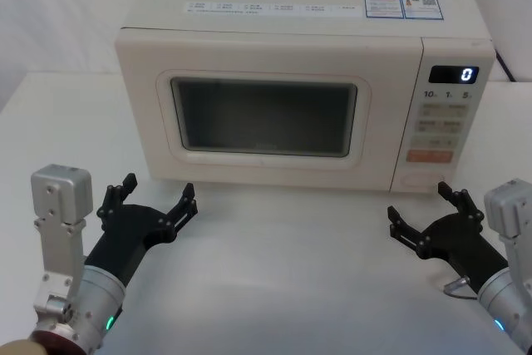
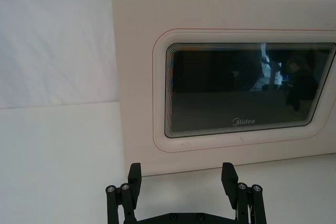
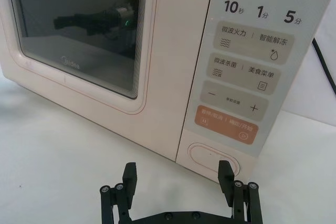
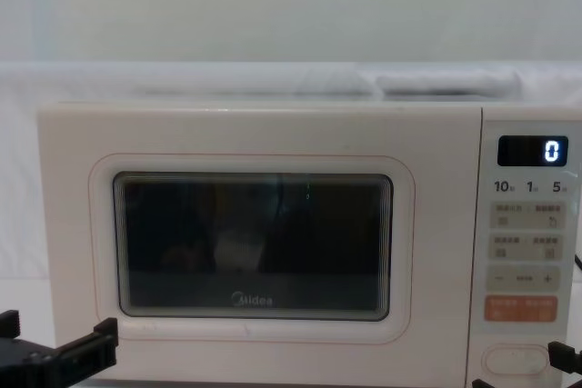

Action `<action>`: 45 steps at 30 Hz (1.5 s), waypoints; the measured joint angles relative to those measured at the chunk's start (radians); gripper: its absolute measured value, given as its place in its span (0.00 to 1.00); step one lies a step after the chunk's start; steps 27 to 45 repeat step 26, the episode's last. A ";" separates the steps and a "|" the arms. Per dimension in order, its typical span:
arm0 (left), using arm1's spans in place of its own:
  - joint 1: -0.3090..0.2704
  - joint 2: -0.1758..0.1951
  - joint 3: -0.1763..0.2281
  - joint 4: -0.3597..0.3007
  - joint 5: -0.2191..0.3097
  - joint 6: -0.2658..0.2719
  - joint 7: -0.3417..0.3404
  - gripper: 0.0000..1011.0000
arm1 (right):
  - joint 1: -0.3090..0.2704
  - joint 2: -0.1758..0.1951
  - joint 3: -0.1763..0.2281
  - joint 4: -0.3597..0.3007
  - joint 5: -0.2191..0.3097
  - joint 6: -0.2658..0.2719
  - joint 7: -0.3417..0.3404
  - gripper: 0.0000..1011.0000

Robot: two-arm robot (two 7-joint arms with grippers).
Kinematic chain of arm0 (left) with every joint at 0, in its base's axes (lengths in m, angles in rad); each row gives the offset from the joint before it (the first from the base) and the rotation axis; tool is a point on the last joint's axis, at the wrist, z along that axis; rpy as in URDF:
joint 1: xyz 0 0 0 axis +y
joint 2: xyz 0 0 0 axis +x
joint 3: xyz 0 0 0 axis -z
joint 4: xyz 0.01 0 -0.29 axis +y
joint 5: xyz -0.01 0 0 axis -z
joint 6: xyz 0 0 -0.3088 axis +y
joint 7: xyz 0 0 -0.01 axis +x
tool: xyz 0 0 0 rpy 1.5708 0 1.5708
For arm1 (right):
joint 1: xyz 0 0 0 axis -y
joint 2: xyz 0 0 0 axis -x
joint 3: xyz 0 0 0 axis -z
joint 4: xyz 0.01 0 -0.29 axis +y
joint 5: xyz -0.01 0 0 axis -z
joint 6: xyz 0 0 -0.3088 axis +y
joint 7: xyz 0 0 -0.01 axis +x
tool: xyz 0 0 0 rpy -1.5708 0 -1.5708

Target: Press the button to open the microwave door with one hand; close the microwave door with the other hand.

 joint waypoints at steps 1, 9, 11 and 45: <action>0.000 0.000 0.000 0.000 0.000 0.000 0.000 0.99 | 0.000 0.000 0.000 0.000 0.000 0.000 0.000 0.99; 0.000 0.000 0.000 -0.001 -0.001 -0.001 0.000 0.99 | 0.000 0.000 0.000 0.000 0.000 0.000 0.000 0.99; 0.000 0.000 0.000 -0.001 -0.001 -0.001 0.000 0.99 | 0.000 0.000 0.000 0.000 0.000 0.000 0.000 0.99; 0.000 0.000 0.000 -0.001 -0.002 -0.001 -0.001 0.99 | 0.000 0.000 0.000 0.000 0.000 0.000 0.000 0.99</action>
